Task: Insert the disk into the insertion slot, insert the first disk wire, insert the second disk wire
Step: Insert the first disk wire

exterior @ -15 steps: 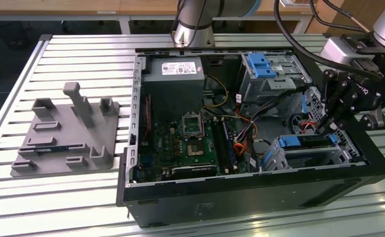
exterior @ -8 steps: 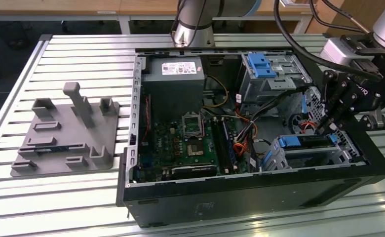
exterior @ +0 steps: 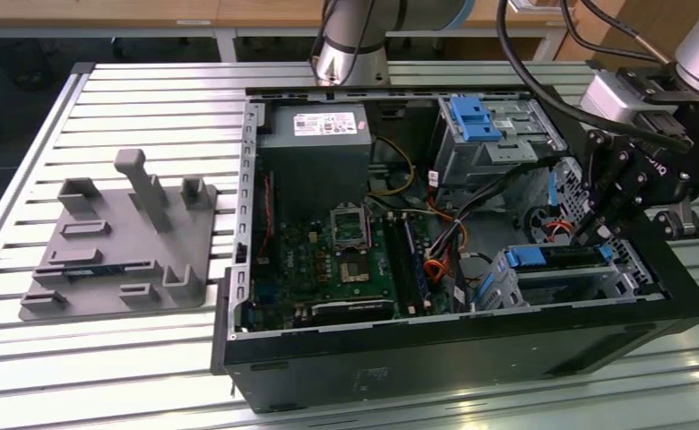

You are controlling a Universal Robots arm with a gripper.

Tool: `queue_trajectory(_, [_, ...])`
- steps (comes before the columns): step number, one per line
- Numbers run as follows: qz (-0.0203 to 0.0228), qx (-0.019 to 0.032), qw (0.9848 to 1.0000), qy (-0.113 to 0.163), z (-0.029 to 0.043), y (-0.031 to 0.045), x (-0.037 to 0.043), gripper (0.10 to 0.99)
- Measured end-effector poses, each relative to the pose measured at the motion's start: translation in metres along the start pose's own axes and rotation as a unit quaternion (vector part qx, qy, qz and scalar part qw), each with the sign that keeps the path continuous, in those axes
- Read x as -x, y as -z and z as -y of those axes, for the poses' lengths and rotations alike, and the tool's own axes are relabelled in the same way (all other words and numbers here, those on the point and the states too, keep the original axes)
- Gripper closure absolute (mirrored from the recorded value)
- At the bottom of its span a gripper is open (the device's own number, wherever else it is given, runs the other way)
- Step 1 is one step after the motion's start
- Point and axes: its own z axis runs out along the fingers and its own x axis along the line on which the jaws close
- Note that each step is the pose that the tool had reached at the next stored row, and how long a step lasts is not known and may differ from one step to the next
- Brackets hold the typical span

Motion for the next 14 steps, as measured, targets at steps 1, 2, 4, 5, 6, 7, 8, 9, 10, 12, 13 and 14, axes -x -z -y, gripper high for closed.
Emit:
queue_trajectory(1, [0.0000, 0.0000, 1.0000, 0.000, 0.0000, -0.0003, -0.0001, 0.918])
queue_trajectory(2, [0.0000, 0.0000, 1.0000, 0.000, 0.0000, -0.0006, -0.0002, 0.918])
queue_trajectory(4, [0.0002, 0.0000, 1.0000, 0.000, 0.0000, -0.0009, -0.0002, 0.918])
queue_trajectory(5, [0.0002, 0.0000, 1.0000, 0.000, 0.0000, -0.0013, -0.0002, 0.918])
queue_trajectory(6, [0.0002, 0.0000, 1.0000, 0.000, 0.0001, -0.0015, -0.0002, 0.918])
queue_trajectory(7, [0.0001, 0.0000, 1.0000, 0.000, 0.0001, -0.0016, -0.0002, 0.918])
queue_trajectory(8, [0.0002, 0.0000, 1.0000, 0.000, 0.0001, -0.0018, -0.0002, 0.918])
queue_trajectory(9, [0.0002, 0.0000, 1.0000, 0.000, 0.0001, -0.0020, -0.0002, 0.918])
queue_trajectory(10, [0.0002, 0.0000, 1.0000, 0.000, 0.0001, -0.0022, -0.0002, 0.918])
queue_trajectory(12, [0.0002, 0.0000, 1.0000, 0.000, 0.0001, -0.0027, -0.0002, 0.918])
queue_trajectory(13, [0.0001, 0.0000, 1.0000, 0.000, 0.0001, -0.0030, -0.0002, 0.918])
queue_trajectory(14, [0.0001, 0.0000, 1.0000, 0.000, 0.0002, -0.0034, -0.0002, 0.918])
